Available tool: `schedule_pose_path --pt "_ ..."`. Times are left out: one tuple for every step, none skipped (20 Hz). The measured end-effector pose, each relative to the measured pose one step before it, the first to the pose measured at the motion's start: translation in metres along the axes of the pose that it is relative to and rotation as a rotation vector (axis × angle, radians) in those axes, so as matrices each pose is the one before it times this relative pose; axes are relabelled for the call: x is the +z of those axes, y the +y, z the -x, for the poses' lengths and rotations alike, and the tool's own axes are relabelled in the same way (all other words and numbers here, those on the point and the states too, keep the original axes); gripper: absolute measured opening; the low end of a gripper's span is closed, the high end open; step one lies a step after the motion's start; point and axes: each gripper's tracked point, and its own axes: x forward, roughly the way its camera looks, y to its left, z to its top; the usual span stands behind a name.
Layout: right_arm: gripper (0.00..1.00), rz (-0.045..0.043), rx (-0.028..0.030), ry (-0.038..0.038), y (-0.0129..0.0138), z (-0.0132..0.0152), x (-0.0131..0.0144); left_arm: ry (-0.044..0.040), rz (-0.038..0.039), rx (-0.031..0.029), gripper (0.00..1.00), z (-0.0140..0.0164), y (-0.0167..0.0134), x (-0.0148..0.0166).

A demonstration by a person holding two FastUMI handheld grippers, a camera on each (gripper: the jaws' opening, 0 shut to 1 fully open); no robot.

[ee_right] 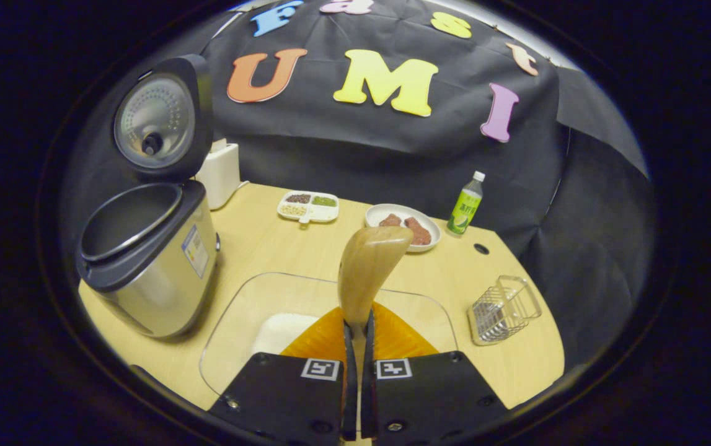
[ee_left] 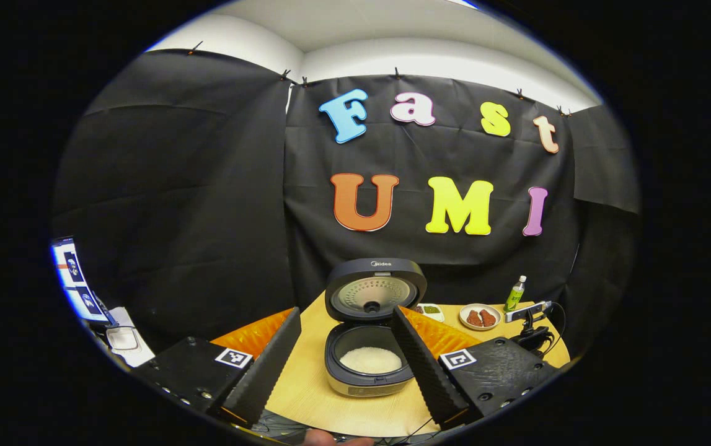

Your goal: Close the left gripper, press the button to open the rice cooker; take a wooden spoon from the chopstick holder with the right hand, scoop a spoonful of rice and pour it into the rice cooker, then put the wooden spoon back into the chopstick holder.

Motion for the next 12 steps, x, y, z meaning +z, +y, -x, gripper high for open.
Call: schedule_pose_path --pt "0.08 -0.0373 0.0229 0.01534 0.00207 -0.00008 -0.00092 0.00715 -0.00238 0.00348 0.95 0.00151 0.00068 -0.00239" --pt "0.08 -0.03691 0.02259 0.01218 0.00255 -0.00125 -0.00037 0.00371 -0.00141 0.00256 0.95 -0.00021 -0.00117 -0.00014" --pt "0.08 -0.035 0.01992 0.00985 0.00064 -0.00033 0.00079 -0.00047 -0.00058 0.00129 0.95 0.00104 -0.0008 0.00045" --pt "0.08 -0.03392 0.02376 0.01343 0.00234 -0.0016 -0.00085 0.00012 -0.00095 0.00116 0.95 0.00117 -0.00029 -0.00081" --pt "0.08 -0.02664 0.0316 0.01838 0.00396 -0.00092 -0.0008 0.00116 -0.00192 0.00176 0.95 0.00052 -0.00072 -0.00002" --pt "0.08 -0.02252 0.03523 0.01558 0.00469 -0.00028 -0.00022 0.00356 -0.00153 0.0028 0.95 0.00079 0.00003 -0.00121" --pt "0.08 -0.0291 0.03471 0.01733 0.00351 -0.00017 -0.00071 0.0004 -0.00043 0.00277 0.95 0.00166 -0.00068 -0.00153" --pt "0.08 -0.03423 0.02851 0.01491 0.00263 -0.00115 -0.00096 0.00023 0.00032 0.00332 0.95 0.00023 -0.00098 0.00077" --pt "0.08 -0.04721 0.03122 0.01648 0.00323 0.00011 -0.00004 0.002 -0.00007 0.00175 0.95 0.00067 -0.00151 -0.00049" --pt "0.08 -0.05572 0.02835 0.01713 0.00312 -0.00006 -0.00157 0.00303 -0.00106 0.00356 0.95 0.00033 0.00037 -0.00145" --pt "0.08 -0.0618 0.02776 0.01543 0.00273 -0.00014 -0.00013 0.00066 -0.00081 0.00278 0.95 0.00106 0.00039 -0.0001" --pt "0.08 -0.05647 0.01904 0.01116 0.00111 -0.00075 0.00045 0.0031 0.00067 0.00187 0.95 0.00045 -0.00068 -0.00077"
